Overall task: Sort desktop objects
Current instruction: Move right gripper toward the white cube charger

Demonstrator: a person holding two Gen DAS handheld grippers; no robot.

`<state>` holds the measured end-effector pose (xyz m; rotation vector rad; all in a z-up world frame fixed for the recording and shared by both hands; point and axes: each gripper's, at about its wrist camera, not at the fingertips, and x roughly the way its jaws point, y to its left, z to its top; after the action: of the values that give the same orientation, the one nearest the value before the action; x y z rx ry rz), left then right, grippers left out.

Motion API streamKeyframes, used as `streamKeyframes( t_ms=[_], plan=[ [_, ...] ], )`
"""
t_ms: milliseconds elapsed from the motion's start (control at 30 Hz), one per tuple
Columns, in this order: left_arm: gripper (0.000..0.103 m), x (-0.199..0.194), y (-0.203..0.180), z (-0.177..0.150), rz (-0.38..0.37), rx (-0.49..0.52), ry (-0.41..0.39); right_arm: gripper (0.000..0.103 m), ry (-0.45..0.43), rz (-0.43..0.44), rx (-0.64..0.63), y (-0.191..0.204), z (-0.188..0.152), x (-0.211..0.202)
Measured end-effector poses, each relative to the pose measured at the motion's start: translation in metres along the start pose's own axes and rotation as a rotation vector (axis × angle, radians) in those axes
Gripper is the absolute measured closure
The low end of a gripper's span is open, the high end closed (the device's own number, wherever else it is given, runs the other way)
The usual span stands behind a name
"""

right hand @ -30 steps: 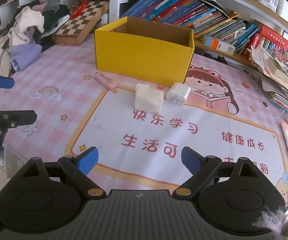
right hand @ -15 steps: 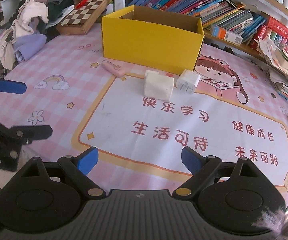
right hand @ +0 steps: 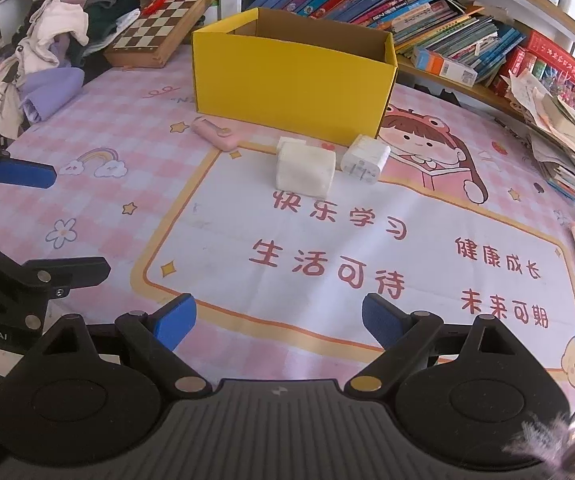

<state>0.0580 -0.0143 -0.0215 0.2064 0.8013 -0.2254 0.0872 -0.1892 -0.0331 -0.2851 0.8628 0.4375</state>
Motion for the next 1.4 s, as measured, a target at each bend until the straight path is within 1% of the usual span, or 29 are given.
streamKeyframes(
  t_ms=[467,700,933,1100,1400],
  plan=[
    [0.005,0.011,-0.001,0.010,0.002,-0.006,0.005,0.013,0.008,0.002,-0.006,-0.013,0.010,0.010],
    [0.005,0.020,-0.001,0.019,-0.001,-0.004,0.007,0.015,0.008,0.003,-0.011,-0.019,0.016,0.016],
    [0.005,0.026,0.000,0.026,0.008,0.003,0.005,0.015,0.003,0.007,-0.006,-0.026,0.025,0.023],
    [0.005,0.030,0.002,0.031,0.014,-0.012,-0.001,0.016,-0.010,0.004,0.006,-0.033,0.033,0.027],
    [0.005,0.037,0.006,0.037,0.042,-0.042,-0.008,0.024,-0.010,0.037,-0.016,-0.038,0.052,0.044]
  ],
)
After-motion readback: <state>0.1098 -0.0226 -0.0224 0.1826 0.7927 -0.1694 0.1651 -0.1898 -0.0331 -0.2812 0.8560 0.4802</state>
